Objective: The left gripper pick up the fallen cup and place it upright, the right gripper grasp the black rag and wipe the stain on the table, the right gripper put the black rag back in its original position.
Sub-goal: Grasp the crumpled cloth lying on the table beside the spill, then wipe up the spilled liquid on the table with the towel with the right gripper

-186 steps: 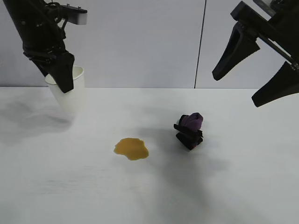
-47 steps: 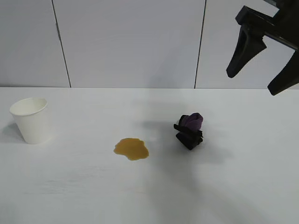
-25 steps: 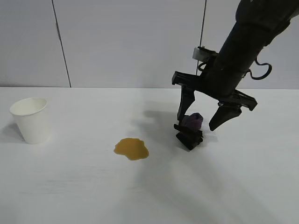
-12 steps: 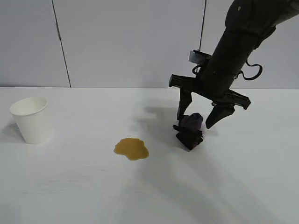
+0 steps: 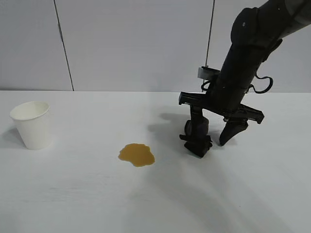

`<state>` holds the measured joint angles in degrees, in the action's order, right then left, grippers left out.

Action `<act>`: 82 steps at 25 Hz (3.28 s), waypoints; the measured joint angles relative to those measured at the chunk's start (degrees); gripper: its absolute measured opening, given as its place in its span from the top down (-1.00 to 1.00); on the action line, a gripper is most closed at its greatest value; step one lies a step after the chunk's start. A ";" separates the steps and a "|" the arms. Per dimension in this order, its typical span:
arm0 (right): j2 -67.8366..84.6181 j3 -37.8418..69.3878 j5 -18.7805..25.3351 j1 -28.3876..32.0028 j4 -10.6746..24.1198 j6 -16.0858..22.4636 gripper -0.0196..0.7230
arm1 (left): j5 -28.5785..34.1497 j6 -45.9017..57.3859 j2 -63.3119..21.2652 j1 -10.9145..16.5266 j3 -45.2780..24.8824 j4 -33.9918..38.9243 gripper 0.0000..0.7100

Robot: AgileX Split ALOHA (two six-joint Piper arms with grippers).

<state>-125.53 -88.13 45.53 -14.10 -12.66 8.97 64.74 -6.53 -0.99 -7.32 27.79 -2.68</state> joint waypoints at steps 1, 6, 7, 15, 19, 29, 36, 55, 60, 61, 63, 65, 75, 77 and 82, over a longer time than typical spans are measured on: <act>0.00 0.00 -0.24 0.00 -0.09 0.00 -0.32 | 0.00 0.00 0.00 0.00 0.00 0.00 -0.87; 0.00 0.00 -0.54 0.00 -0.39 0.00 0.39 | 0.00 0.00 0.00 0.00 0.00 0.00 -0.87; 0.00 0.00 -0.56 0.00 -0.39 0.02 0.56 | 0.00 0.00 0.00 0.00 0.00 0.00 -0.87; 0.00 -0.53 1.02 0.00 -2.09 -0.35 0.69 | 0.00 0.00 0.00 0.00 0.00 0.00 -0.87; -0.11 -3.81 5.99 -0.46 -2.54 -1.67 0.69 | 0.00 0.00 0.00 0.00 0.00 0.00 -0.87; -0.11 -7.99 7.82 -11.11 -6.55 -3.49 0.69 | -0.04 0.00 0.00 0.00 0.00 0.00 -0.87; -0.11 -7.99 5.53 -16.04 -9.30 -4.08 0.69 | -0.04 0.00 0.00 0.00 0.00 0.00 -0.87; -4.74 -7.99 2.96 -16.81 -9.61 -2.38 0.69 | -0.04 0.00 0.00 0.00 0.00 0.00 -0.87; -4.74 -7.99 3.84 -16.81 -8.80 -1.04 0.69 | -0.04 0.00 0.00 0.00 0.00 0.00 -0.87; -4.74 -7.99 4.04 -16.81 -8.43 -0.86 0.69 | -0.04 0.00 0.00 0.00 0.00 0.00 -0.87; -4.74 -7.99 4.27 -16.81 -7.57 -0.16 0.69 | -0.04 0.00 0.00 0.00 0.00 0.00 -0.87; -4.74 -7.99 4.52 -16.81 -6.00 0.82 0.69 | -0.04 0.00 0.00 0.00 0.00 0.00 -0.87; -4.69 -11.79 8.91 -16.81 1.70 4.54 0.69 | -0.04 0.00 0.00 0.00 0.00 0.00 -0.87; -4.69 -13.65 9.46 -16.81 3.31 5.32 0.69 | -0.04 0.00 0.00 0.00 0.00 0.00 -0.87; -4.80 -14.64 10.15 -16.81 2.70 6.61 0.69 | -0.04 0.00 0.00 0.00 0.00 0.00 -0.87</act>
<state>-130.33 -102.77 55.68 -30.91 -9.96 15.58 64.69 -6.53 -0.99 -7.32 27.79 -2.68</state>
